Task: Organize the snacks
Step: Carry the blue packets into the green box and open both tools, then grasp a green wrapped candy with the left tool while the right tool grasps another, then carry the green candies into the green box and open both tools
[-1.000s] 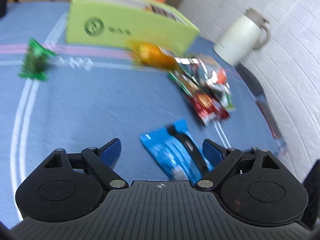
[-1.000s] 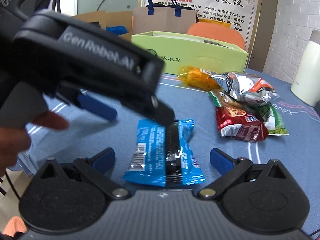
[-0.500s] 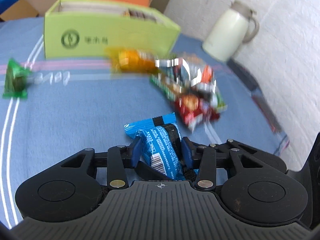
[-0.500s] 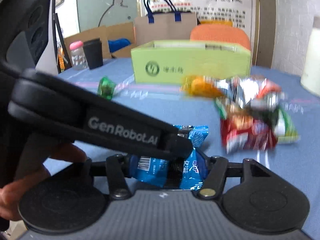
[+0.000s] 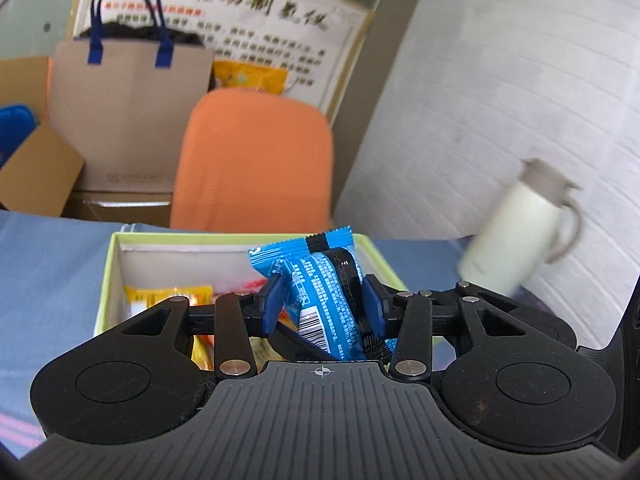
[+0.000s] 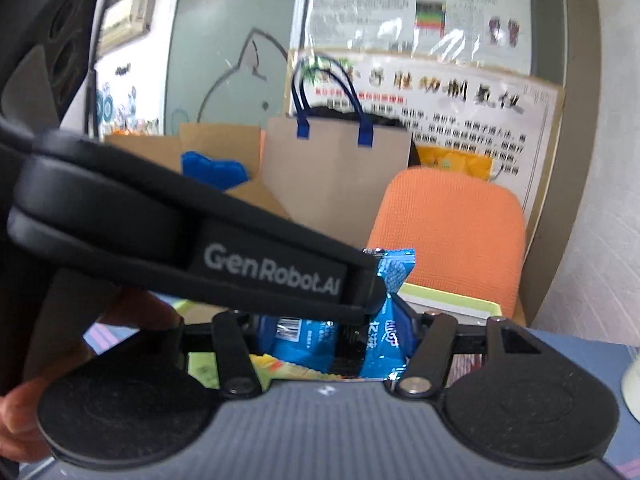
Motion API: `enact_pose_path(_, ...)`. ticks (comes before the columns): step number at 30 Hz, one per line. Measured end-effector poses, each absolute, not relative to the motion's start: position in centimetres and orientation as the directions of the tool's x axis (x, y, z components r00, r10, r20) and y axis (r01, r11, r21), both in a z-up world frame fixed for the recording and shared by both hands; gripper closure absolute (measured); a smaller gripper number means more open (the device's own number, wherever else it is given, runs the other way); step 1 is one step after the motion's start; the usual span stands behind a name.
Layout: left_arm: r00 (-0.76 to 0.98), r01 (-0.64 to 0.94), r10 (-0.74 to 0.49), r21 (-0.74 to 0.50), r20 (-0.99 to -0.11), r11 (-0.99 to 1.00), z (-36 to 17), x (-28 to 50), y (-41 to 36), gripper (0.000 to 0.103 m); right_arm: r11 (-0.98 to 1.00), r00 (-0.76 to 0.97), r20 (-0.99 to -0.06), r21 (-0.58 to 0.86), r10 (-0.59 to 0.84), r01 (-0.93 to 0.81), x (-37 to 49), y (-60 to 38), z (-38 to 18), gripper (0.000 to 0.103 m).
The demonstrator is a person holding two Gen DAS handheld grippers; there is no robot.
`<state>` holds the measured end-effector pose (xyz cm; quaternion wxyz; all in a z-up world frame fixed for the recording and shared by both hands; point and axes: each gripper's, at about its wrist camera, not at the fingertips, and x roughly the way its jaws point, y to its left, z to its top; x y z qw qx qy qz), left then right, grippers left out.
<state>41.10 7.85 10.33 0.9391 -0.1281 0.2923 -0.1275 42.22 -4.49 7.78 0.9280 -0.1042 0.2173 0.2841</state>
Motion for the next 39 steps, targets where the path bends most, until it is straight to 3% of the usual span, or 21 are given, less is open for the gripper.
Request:
enact_pose_path(5,0.795,0.143,-0.279,-0.281,-0.539,0.949,8.4,45.0,8.6,0.078,0.827,0.741,-0.473,-0.047,0.476,-0.561,44.6,-4.8,7.0,0.022)
enact_pose_path(8,0.839,0.165,-0.281,-0.274,-0.466,0.947,9.7,42.6,10.0,0.058,0.83,0.781,-0.386,-0.062,0.491,-0.554,41.6,-5.9,8.7,0.003)
enact_pose_path(9,0.853,0.166,-0.272,-0.263,-0.446,0.951,10.2,41.5,10.6,0.049,0.828,0.787,-0.362,-0.067,0.5,-0.557,40.4,-6.2,9.1,0.001)
enact_pose_path(10,0.865,0.162,-0.258,-0.247,-0.43,0.955,10.6,40.3,11.2,0.043,0.821,0.787,-0.346,-0.072,0.511,-0.566,39.1,-6.2,9.5,0.001)
enact_pose_path(14,0.886,0.125,-0.202,-0.204,-0.417,0.971,10.7,35.5,14.4,0.037,0.768,0.74,-0.353,-0.085,0.573,-0.635,34.4,-4.7,8.9,0.001)
enact_pose_path(19,0.861,0.014,-0.101,-0.176,-0.499,0.984,7.9,30.8,18.8,0.036,0.681,0.616,-0.493,-0.062,0.614,-0.73,30.7,-0.2,4.5,0.001)
enact_pose_path(23,0.807,-0.084,-0.072,-0.234,-0.586,0.969,4.5,28.5,22.6,0.036,0.615,0.509,-0.576,-0.013,0.64,-0.788,30.3,3.9,1.4,0.001)
enact_pose_path(27,0.755,-0.104,-0.171,-0.373,-0.633,0.922,1.8,27.7,25.2,0.044,0.581,0.458,-0.639,-0.021,0.618,-0.814,29.6,7.3,-0.8,0.001)
enact_pose_path(31,0.727,-0.02,-0.243,-0.373,-0.642,0.927,0.6,27.6,24.8,0.048,0.606,0.451,-0.658,0.011,0.603,-0.795,29.4,8.4,-2.2,0.002)
enact_pose_path(32,0.721,-0.01,-0.242,-0.358,-0.65,0.933,0.2,27.8,24.6,0.05,0.613,0.46,-0.651,0.01,0.604,-0.79,29.3,8.4,-2.1,0.006)
enact_pose_path(33,0.709,0.002,-0.249,-0.351,-0.66,0.936,-0.2,28.1,24.1,0.061,0.624,0.48,-0.634,0.006,0.606,-0.781,29.3,8.3,-1.8,0.037)
enact_pose_path(34,0.695,0.024,-0.284,-0.373,-0.661,0.928,-0.5,28.3,23.9,0.083,0.64,0.494,-0.634,0.002,0.595,-0.768,29.4,8.2,-1.6,0.049)
enact_pose_path(36,0.687,0.038,-0.28,-0.352,-0.67,0.935,-0.5,28.0,23.1,0.091,0.64,0.475,-0.648,0.025,0.595,-0.768,29.7,7.7,-1.2,0.057)
enact_pose_path(39,0.706,0.056,-0.29,-0.358,-0.646,0.932,0.5,27.2,22.1,0.092,0.651,0.518,-0.622,-0.018,0.587,-0.759,29.0,6.9,0.2,0.057)
